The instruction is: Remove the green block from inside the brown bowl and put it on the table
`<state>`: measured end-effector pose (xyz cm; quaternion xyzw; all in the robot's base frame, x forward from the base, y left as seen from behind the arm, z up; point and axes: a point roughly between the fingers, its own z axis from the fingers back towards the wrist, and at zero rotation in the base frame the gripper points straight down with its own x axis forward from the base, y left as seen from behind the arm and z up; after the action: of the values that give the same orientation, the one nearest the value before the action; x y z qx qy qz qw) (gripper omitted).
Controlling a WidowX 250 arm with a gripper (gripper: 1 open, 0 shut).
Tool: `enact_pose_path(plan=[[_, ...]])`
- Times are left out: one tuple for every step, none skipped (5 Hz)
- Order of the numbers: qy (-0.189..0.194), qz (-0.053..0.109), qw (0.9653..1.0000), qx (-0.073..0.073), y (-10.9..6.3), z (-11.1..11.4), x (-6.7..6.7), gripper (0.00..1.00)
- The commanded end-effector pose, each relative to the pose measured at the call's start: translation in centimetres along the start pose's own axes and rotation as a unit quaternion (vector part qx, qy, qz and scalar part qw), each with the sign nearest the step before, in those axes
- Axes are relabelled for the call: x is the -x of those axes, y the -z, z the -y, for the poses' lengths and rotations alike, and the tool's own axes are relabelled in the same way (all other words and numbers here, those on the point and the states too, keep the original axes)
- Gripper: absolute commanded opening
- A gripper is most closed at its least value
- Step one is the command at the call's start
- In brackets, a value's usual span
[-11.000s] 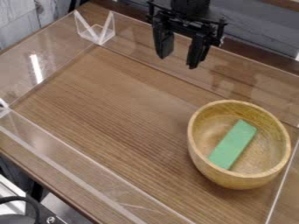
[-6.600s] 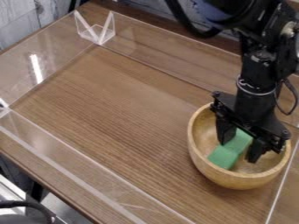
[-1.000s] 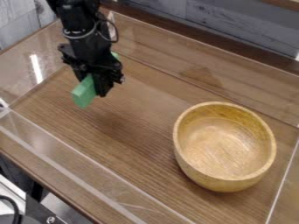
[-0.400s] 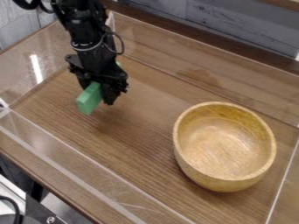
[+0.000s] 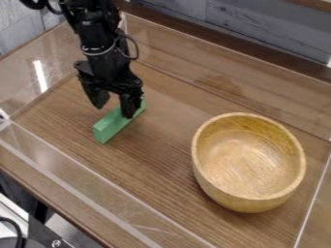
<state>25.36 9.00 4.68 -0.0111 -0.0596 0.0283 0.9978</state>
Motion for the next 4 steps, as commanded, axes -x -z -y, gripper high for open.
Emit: enact_pose_path(plan=[[0.004, 0.020, 0.9998, -0.004, -1.1, -0.1, -1.5, 1.00], [0.005, 0.017, 0.9998, -0.001, -1.4, 0.1, -1.8, 1.00], [0.004, 0.012, 0.9999, 0.004, -1.9, 0.2, -2.2, 1.00], [0.001, 0.008, 0.9999, 0.011, -2.8, 0.3, -2.7, 1.00]])
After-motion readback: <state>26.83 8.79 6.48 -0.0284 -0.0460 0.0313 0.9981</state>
